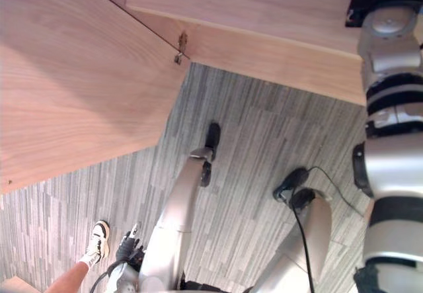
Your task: Walk over to the cabinet, pick up the folder, carry it to the office cabinet, place the folder inside the office cabinet, then close the office cabinet door
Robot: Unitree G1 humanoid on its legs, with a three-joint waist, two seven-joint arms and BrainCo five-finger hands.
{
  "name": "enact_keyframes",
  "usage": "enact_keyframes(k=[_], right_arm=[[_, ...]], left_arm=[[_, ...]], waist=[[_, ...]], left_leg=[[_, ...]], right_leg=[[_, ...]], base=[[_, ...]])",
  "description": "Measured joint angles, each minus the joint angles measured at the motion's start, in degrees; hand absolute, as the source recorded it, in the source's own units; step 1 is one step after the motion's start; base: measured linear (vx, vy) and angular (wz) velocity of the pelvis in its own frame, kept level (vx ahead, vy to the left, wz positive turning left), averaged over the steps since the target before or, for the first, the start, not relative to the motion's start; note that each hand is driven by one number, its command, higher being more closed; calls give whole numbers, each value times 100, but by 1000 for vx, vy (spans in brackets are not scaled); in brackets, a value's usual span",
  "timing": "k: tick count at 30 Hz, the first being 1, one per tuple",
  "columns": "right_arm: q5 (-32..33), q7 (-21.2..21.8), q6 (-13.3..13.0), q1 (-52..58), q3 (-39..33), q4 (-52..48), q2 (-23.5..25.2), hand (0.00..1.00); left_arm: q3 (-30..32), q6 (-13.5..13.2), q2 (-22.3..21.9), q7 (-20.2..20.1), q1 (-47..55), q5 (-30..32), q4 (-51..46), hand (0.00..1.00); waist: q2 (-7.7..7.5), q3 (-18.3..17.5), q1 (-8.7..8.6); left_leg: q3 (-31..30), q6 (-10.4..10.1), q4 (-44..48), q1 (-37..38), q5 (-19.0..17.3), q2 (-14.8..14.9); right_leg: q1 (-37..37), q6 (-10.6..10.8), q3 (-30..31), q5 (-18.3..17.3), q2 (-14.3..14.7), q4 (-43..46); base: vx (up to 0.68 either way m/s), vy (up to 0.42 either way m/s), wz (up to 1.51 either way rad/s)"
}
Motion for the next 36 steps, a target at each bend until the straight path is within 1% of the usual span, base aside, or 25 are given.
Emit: enact_keyframes(k=[3, 7, 9, 10, 11, 13, 15, 17, 19, 23, 25, 28, 30, 33, 36], right_arm=[[-213, -6, 17, 30, -200, 1, 11, 0], [-227, -42, 78, 47, -426, -36, 152, 0], [-230, -83, 125, 148, -513, -206, 208, 0], [-231, -102, 168, 226, -653, -300, 324, 0], [-255, -128, 190, 271, -666, -362, 374, 0], [-438, -136, 241, 423, -651, -529, 676, 0], [-452, -134, 239, 566, -645, -692, 916, 0], [-474, -121, 234, 671, -622, -850, 1120, 0], [-680, -20, 209, 827, -526, -1067, 1387, 0], [-1278, 162, 195, 1085, -192, -1297, 1656, 0], [-1857, 204, 208, 1217, -140, -1328, 1836, 0], [-2196, 269, 256, 1319, -144, -1327, 1880, 0], [-2253, 320, 285, 1427, -147, -1327, 1939, 0], [-2257, 334, 303, 1639, -196, -1327, 2075, 0], [-2353, 379, 305, 1825, -205, -1427, 2157, 0]], left_arm=[[0, -9, -18, -1, 0, -57, -68, 0], [-1, -9, -31, -4, 1, -115, -154, 0], [-2, -10, -36, -7, 1, -115, -193, 0], [-3, -10, -37, -7, 0, -115, -203, 0], [-5, -12, -37, -8, -1, -116, -206, 0], [-11, -23, -36, -9, -1, -115, -204, 0], [-12, -34, -32, -15, -16, -115, -206, 0], [-19, -71, -29, -16, -27, -115, -205, 0], [-22, -75, -22, -18, -27, -114, -196, 0], [-21, -89, -15, -33, -26, -110, -184, 0], [-16, -111, -14, -47, -26, -95, -182, 0], [-9, -112, -7, -58, -26, -87, -171, 0], [4, -114, 12, -70, -26, -67, -168, 0], [12, -114, 31, -112, -26, -20, -143, 0], [13, -112, 79, -154, 0, 134, -108, 0]], waist=[[0, 0, 23], [0, 0, 0], [-1, 1, -15], [-1, 1, -42], [-2, 2, -51], [-3, 3, -116], [-3, 3, -190], [-4, 4, -195], [-6, 6, -224], [-10, 8, -259], [-21, 16, -274], [-53, 36, -292], [-106, 70, -299], [-148, 96, -315], [-227, 144, -329]], left_leg=[[0, 4, 5, -1, 6, 0], [14, 25, 11, 12, 37, 17], [33, 44, 11, 28, 40, 33], [51, 54, 13, 60, 36, 49], [61, 59, 11, 84, 32, 62], [81, 43, -33, 222, 11, 98], [82, 52, -88, 325, 2, 109], [86, 53, -140, 409, 1, 167], [75, 19, -229, 535, 23, 208], [41, -57, -276, 706, 30, 300], [-5, -68, -303, 785, 31, 313], [-18, -59, -303, 883, 30, 308], [-9, -42, -301, 991, 16, 307], [52, -37, -286, 1168, -58, 322], [121, 24, -368, 1400, -97, 399]], right_leg=[[7, -4, -1, 4, 1, -7], [64, -10, -6, 85, 37, -120], [100, -1, -7, 134, 58, -187], [141, 5, -7, 160, 71, -225], [167, 7, -4, 174, 83, -248], [292, 8, -2, 213, 128, -333], [380, 9, -3, 213, 148, -365], [434, 18, -5, 217, 213, -412], [534, 17, -28, 218, 280, -468], [752, 15, -103, 218, 376, -571], [874, 14, -165, 218, 396, -621], [993, 13, -182, 219, 390, -651], [1106, 12, -179, 219, 387, -667], [1300, -2, -168, 225, 387, -713], [1519, -127, -163, 276, 441, -910]], base=[[97, -4, 1], [103, 18, -6], [100, 33, -9], [80, 29, -8], [98, 32, -14], [89, 23, -11], [85, 2, -6], [94, -18, -12], [87, -22, -10], [100, -15, -6], [99, 0, 3], [97, 10, 2], [76, 13, 1], [51, 18, -3], [41, 32, -15]])
